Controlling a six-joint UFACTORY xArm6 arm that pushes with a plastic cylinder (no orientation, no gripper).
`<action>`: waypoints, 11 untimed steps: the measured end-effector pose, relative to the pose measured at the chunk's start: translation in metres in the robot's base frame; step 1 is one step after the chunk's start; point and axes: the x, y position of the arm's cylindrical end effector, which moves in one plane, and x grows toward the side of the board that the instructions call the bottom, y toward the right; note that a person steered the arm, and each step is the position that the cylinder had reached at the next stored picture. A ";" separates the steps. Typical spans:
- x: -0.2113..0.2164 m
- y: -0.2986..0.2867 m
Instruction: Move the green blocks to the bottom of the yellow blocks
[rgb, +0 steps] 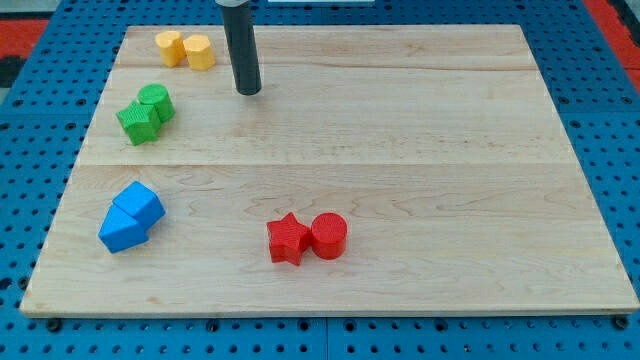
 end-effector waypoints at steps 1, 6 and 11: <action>-0.001 0.000; 0.019 -0.012; 0.076 -0.130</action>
